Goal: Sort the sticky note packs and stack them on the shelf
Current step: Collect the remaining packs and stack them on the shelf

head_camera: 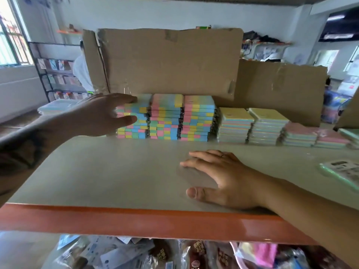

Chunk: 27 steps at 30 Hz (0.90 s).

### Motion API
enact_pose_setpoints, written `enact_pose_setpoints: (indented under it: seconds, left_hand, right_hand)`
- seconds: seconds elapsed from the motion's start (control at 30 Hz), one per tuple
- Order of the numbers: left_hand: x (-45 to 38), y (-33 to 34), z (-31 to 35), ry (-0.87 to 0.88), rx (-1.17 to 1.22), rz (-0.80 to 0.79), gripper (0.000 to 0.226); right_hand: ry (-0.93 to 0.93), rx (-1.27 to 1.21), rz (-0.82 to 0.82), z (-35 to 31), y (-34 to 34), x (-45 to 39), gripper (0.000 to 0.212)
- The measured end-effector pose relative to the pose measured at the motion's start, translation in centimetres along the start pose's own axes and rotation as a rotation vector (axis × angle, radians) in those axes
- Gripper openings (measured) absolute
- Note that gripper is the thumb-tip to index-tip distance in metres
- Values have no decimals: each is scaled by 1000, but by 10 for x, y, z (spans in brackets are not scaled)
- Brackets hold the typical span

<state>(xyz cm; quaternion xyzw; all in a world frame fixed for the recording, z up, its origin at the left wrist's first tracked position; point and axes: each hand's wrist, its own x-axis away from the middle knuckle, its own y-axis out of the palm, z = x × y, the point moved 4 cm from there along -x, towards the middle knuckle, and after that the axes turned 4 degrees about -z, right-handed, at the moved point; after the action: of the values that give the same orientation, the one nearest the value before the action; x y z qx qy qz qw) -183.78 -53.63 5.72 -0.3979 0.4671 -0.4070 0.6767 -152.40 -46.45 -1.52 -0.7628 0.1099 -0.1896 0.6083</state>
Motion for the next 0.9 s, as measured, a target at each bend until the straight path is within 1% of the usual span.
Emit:
enact_pose_setpoints:
  seconds: [0.1,0.17,0.33,0.47,0.6,0.7,0.8,0.9]
  left_hand:
    - [5,1,3,10,-126,-7,88]
    - [2,2,0,-2,-123,-9,87]
    - [-1,4,-1,-36,-85,-48,75]
    - [7,2,9,-36,-146,-30,91]
    - [21,6,53,14,-198,22,88]
    - [27,17,91,58,-226,33,87]
    - [32,28,133,63,-189,40,84]
    - [34,45,186,83,-121,46,73]
  right_hand:
    - [3,10,-5,0,0,0,83]
    - [3,10,-4,0,0,-1,84]
    - [-2,10,6,4,3,-3,83]
    - [-22,3,-7,4,2,0,84]
    - [-47,-14,-39,7,1,1,92]
    - [-53,-20,-43,11,-3,8,91]
    - [-74,-12,-9,26,-14,32,87]
    - [-76,37,42,60,-28,66,91]
